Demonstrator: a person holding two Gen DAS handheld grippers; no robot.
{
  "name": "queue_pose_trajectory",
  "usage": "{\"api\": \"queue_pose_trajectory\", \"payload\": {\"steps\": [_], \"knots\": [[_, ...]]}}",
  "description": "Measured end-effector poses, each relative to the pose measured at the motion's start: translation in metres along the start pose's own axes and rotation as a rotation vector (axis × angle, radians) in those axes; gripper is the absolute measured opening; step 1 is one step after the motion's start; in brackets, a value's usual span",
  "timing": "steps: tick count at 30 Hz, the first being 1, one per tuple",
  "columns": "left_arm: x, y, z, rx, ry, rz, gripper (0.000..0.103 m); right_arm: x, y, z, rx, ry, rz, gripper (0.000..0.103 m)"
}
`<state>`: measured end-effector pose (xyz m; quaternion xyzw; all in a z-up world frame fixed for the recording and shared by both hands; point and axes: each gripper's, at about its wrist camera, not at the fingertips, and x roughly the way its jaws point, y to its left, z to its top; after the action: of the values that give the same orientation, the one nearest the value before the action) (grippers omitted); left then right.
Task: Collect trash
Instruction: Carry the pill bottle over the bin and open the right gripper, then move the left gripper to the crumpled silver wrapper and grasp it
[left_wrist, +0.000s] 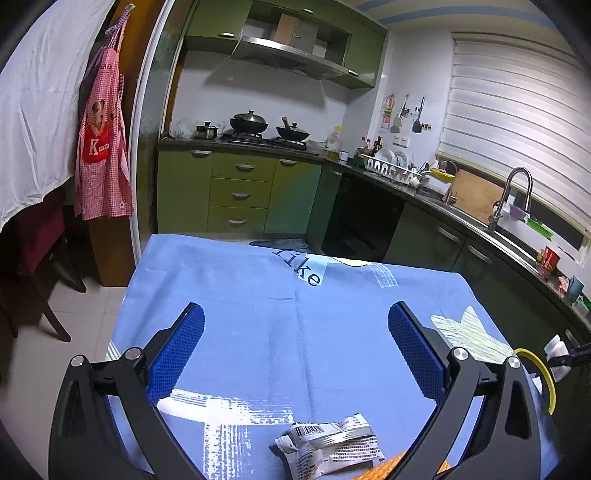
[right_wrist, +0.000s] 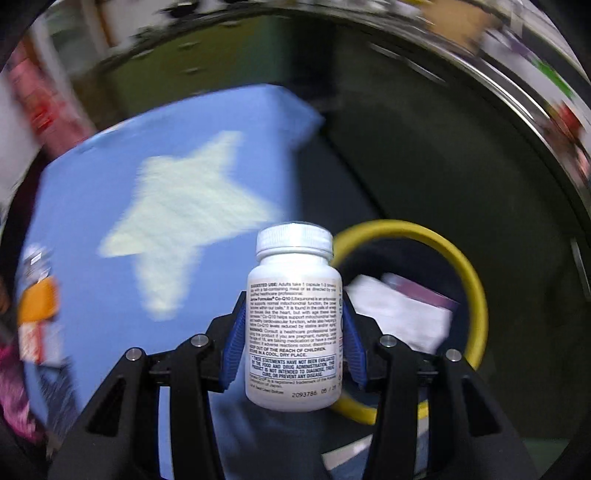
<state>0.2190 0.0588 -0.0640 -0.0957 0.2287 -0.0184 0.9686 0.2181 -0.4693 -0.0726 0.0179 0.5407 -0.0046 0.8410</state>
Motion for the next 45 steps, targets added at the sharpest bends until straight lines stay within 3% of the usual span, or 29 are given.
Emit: {"api": "queue_pose_trajectory", "payload": {"steps": [7,9,11,22,25,28,32,34,41,45], "knots": [[0.002,-0.001,0.0,0.001,0.005,0.0,0.098,0.047,-0.062,0.001,0.144,0.069,-0.075,0.045],[0.002,-0.001,0.0,0.001,0.005,-0.001,0.098,0.056,-0.073,0.001,0.167,0.074,-0.12,0.055],[0.002,0.0,0.0,0.001,0.005,-0.001,0.098,0.054,-0.079,0.0,0.178,0.055,-0.149,0.057],[0.007,-0.013,-0.001,0.054,0.06,-0.045,0.098,0.013,-0.047,-0.03,0.13,-0.03,-0.027,0.06],[0.011,-0.021,0.001,0.061,0.165,-0.021,0.098,0.005,-0.035,-0.036,0.107,-0.047,0.003,0.06],[0.02,-0.027,-0.007,0.043,0.341,0.008,0.098,-0.004,-0.027,-0.039,0.088,-0.068,0.025,0.061],[0.037,-0.034,-0.02,0.009,0.474,0.028,0.098,-0.009,-0.016,-0.044,0.062,-0.087,0.062,0.061],[0.044,-0.036,-0.029,0.003,0.507,0.077,0.098,-0.008,-0.011,-0.047,0.051,-0.092,0.083,0.061],[0.058,-0.052,-0.047,0.012,0.589,0.121,0.098,-0.003,-0.008,-0.06,0.03,-0.106,0.13,0.063],[0.063,-0.053,-0.05,0.022,0.609,0.152,0.093,0.0,-0.01,-0.063,0.028,-0.106,0.146,0.064]]}}
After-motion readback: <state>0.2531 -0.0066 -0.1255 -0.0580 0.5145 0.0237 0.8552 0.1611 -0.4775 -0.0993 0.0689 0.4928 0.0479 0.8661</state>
